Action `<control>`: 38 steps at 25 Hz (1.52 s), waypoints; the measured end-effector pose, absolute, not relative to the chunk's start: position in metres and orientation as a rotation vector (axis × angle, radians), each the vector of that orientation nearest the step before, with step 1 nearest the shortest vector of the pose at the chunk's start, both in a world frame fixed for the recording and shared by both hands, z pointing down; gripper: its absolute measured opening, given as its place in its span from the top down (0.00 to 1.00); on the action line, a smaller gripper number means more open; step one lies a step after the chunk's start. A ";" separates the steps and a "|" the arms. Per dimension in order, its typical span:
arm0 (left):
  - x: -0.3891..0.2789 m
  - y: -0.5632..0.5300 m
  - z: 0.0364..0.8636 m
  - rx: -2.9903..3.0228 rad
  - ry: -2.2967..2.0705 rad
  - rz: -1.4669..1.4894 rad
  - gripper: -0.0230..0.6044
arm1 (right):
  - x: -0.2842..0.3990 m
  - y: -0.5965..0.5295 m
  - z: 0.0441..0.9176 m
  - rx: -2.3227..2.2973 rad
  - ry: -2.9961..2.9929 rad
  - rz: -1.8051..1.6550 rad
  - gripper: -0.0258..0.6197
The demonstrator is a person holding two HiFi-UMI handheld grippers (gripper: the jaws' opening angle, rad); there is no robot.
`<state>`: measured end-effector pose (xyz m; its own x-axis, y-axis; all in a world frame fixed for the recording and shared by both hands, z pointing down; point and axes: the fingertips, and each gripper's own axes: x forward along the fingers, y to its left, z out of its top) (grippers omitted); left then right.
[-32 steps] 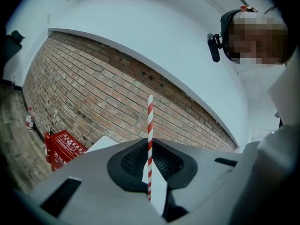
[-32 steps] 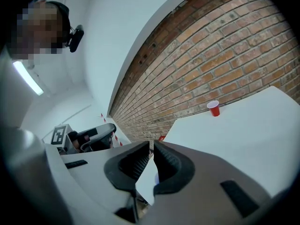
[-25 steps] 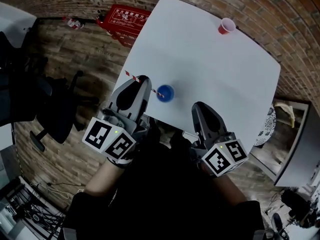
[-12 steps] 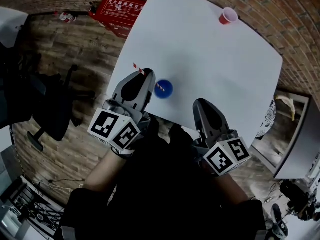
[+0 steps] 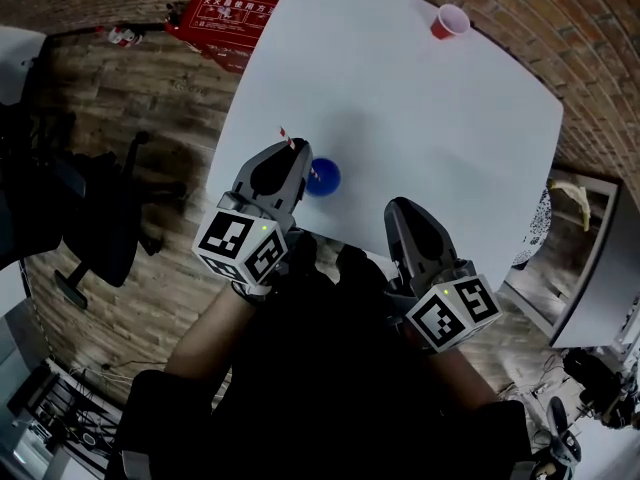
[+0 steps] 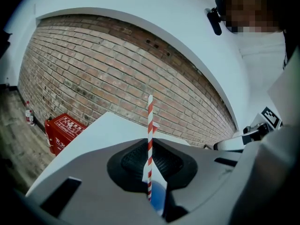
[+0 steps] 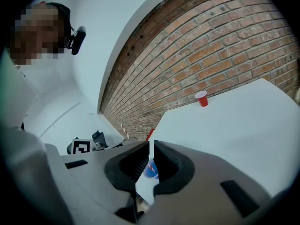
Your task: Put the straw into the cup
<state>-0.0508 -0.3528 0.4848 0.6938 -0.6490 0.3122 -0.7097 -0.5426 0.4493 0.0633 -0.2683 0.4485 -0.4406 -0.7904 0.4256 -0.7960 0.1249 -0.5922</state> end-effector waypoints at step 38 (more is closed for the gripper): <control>-0.033 -0.343 0.538 2.404 -1.000 0.292 0.90 | 0.064 -0.253 0.474 1.674 -2.268 1.324 0.88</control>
<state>-0.0328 -0.3432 0.5381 0.7047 -0.5985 0.3809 -0.7095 -0.5951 0.3775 0.0636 -0.2533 0.4740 -0.4220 -0.7711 0.4768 -0.7943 0.0610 -0.6044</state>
